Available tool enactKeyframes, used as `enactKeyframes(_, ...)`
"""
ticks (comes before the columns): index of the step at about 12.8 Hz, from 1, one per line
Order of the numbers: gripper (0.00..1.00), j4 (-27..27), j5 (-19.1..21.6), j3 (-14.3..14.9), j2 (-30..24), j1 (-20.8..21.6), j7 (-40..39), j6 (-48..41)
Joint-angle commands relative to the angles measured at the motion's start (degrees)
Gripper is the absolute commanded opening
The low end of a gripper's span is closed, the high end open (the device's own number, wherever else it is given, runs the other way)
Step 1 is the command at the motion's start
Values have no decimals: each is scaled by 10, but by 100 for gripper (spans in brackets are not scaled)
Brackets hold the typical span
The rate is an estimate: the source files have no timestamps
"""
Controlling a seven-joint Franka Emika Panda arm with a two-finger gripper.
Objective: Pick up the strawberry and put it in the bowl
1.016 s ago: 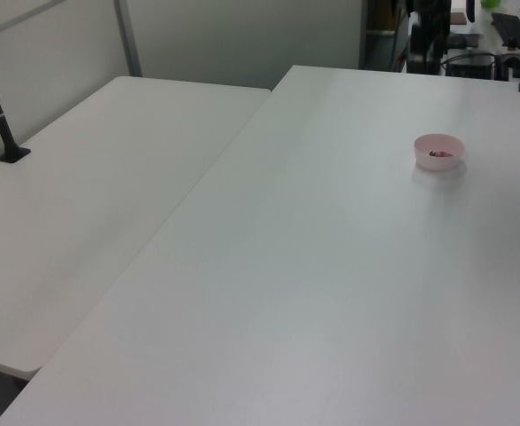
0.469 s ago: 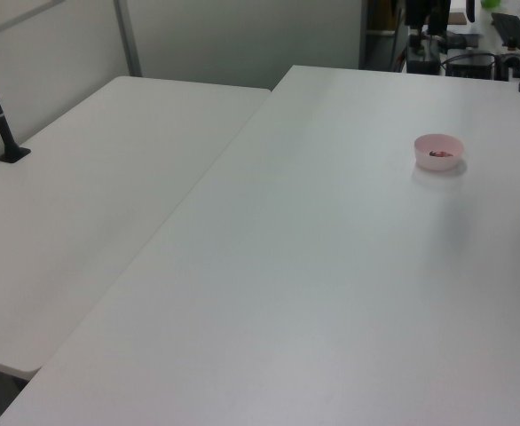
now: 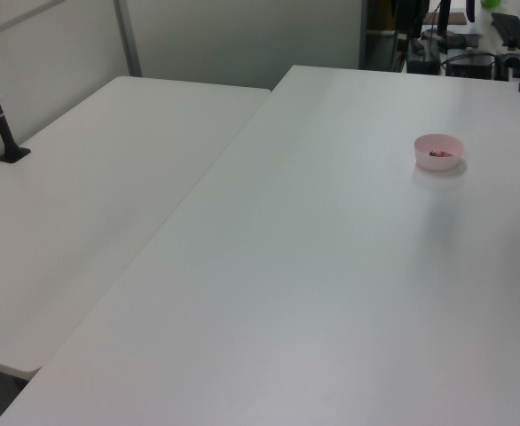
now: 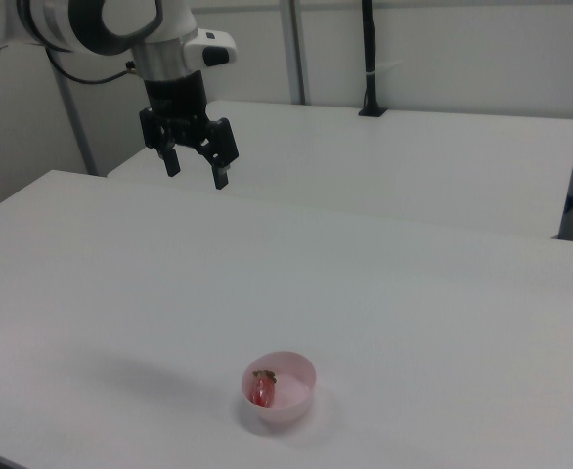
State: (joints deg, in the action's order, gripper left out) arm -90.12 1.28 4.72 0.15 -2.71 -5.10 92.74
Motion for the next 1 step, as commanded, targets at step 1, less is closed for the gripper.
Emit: enactKeyframes(1, 100, -8, -2, 9, -8, 8, -22, 11)
